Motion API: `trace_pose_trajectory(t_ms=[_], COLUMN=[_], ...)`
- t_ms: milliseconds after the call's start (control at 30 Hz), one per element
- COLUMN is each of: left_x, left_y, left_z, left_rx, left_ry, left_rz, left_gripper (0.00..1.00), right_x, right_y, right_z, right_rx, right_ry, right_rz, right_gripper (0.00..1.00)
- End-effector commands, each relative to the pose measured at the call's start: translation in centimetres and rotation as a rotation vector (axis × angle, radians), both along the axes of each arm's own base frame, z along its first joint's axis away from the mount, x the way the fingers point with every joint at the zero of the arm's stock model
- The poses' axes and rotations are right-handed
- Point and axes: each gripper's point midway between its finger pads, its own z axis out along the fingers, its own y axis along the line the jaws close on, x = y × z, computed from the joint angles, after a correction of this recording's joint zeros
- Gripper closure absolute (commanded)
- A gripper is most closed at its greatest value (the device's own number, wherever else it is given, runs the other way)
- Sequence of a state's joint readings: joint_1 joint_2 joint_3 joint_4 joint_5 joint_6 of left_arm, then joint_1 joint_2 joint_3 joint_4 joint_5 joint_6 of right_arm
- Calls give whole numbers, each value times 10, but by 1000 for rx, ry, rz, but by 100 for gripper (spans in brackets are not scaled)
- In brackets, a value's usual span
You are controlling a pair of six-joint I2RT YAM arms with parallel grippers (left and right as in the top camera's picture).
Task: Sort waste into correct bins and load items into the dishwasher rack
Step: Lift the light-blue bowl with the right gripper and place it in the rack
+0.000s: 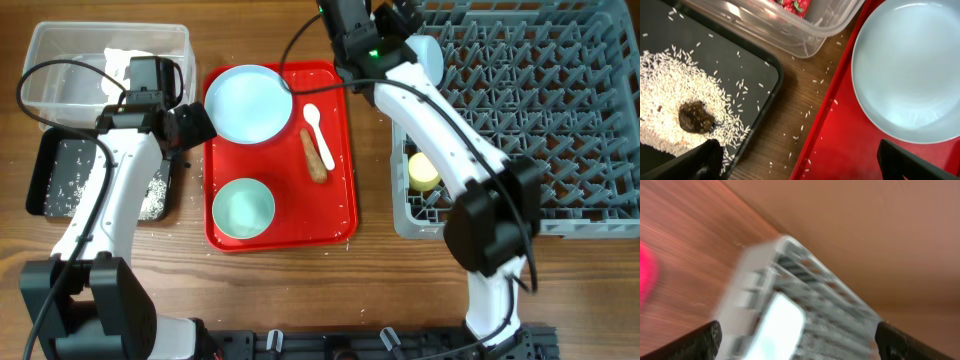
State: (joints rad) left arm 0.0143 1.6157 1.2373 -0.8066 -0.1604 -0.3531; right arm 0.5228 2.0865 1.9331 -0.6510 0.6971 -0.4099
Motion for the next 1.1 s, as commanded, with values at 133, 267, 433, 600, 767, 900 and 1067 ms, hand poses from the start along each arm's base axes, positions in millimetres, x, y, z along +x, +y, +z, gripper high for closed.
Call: trace_pose_trajectory(t_ms=[133, 267, 433, 600, 767, 900, 1067], left_x=[2, 2, 2, 2, 2, 2, 2], left_y=[5, 5, 5, 5, 5, 5, 5], left_z=[8, 8, 8, 8, 8, 8, 8], left_rx=[14, 14, 14, 14, 14, 14, 14], left_ry=[-21, -21, -21, -21, -21, -21, -21], left_rz=[7, 7, 7, 7, 7, 7, 7], left_gripper=[0, 0, 0, 0, 0, 0, 0], right_x=[-152, -212, -251, -250, -244, -226, -198], right_y=[177, 184, 197, 191, 186, 171, 156], right_z=[-55, -132, -172, -198, -201, -186, -120], right_rx=[1095, 1037, 938, 921, 934, 992, 1037], right_ry=[858, 1050, 1044, 1044, 1042, 1034, 865], right_rz=[208, -19, -67, -202, -248, -302, -144], right_gripper=[21, 24, 38, 56, 90, 96, 96])
